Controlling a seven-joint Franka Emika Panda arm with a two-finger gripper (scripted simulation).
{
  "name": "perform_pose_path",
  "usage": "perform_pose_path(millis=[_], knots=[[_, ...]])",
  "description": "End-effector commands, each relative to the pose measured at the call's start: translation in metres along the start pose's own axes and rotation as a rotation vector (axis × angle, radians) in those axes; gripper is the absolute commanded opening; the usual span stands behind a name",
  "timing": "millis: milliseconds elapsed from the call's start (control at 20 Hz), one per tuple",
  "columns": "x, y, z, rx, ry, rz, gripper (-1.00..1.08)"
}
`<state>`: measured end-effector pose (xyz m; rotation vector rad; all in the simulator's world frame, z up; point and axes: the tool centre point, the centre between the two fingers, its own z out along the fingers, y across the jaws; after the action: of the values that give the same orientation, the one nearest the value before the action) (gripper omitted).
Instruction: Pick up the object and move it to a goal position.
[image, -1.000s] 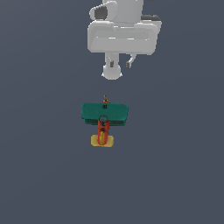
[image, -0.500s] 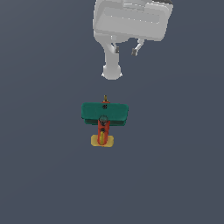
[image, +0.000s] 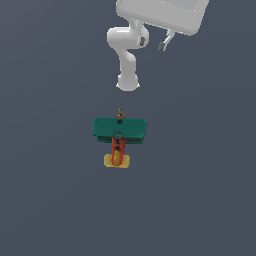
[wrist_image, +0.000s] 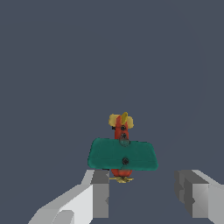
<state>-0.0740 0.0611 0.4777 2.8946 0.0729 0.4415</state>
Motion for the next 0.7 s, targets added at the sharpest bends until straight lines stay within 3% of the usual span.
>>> perform_pose_path(millis=[0,650], knots=[[0.000,-0.004,-0.008,-0.026,0.016,-0.007,0.28],[0.001,-0.027,-0.037,-0.173,0.079,-0.050,0.28]])
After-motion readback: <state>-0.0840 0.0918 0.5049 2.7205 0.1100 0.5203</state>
